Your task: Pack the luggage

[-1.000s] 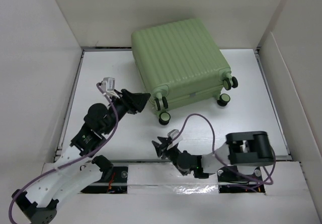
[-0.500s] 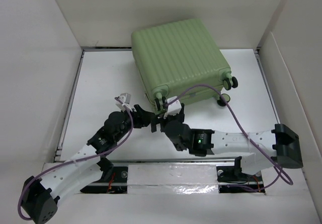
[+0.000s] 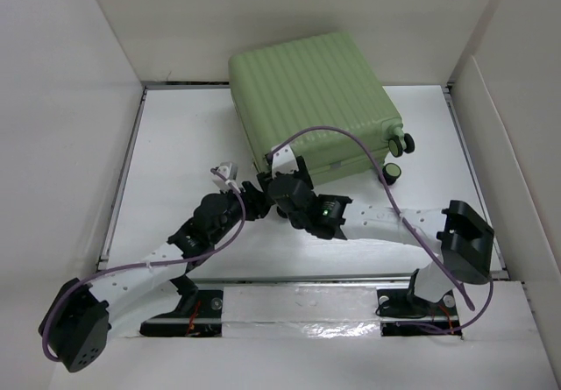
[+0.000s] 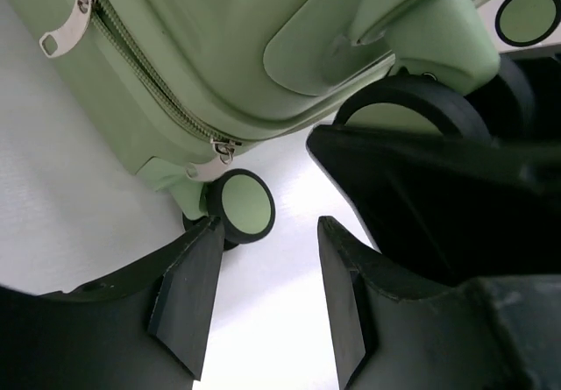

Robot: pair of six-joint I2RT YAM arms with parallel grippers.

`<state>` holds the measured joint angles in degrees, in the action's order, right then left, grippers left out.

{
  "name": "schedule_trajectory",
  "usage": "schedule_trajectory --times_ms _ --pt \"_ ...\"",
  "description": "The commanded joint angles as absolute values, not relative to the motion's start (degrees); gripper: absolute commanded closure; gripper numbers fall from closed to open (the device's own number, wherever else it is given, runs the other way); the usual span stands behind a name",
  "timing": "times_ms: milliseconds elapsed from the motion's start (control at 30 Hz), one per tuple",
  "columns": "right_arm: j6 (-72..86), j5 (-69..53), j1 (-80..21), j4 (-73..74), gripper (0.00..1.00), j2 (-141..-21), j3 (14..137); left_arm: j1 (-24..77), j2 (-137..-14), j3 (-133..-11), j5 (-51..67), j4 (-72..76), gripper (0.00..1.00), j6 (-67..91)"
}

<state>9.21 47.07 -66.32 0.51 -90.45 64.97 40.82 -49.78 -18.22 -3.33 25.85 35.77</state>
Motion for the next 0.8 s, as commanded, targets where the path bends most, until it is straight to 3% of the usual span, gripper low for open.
schedule_trajectory --times_ms 0,33,67,167,233,767 --pt "4.8 43.3 -65.0 -2.1 0.37 -91.2 69.0 41.2 -51.7 -19.0 -5.2 32.9 0.57 33.6" --pt "4.5 42.7 -64.4 -2.3 0.49 -91.6 69.3 41.2 -52.2 -19.0 -5.3 34.0 0.57 33.4" --pt "4.1 42.3 -64.4 -2.5 0.78 -91.8 69.8 41.2 -53.0 -19.0 -5.3 34.6 0.58 33.1" --pt "3.3 41.3 -64.4 -3.5 0.96 -91.4 69.7 41.2 -54.8 -19.5 -7.9 35.6 0.63 31.6" --pt "2.1 40.1 -64.4 -4.9 1.00 -90.7 68.8 41.2 -55.8 -19.8 -9.0 36.6 0.65 30.1" --pt "-1.2 33.1 -63.9 -7.6 1.00 -88.0 68.0 41.2 -65.6 -21.7 -9.5 45.4 0.68 24.8"
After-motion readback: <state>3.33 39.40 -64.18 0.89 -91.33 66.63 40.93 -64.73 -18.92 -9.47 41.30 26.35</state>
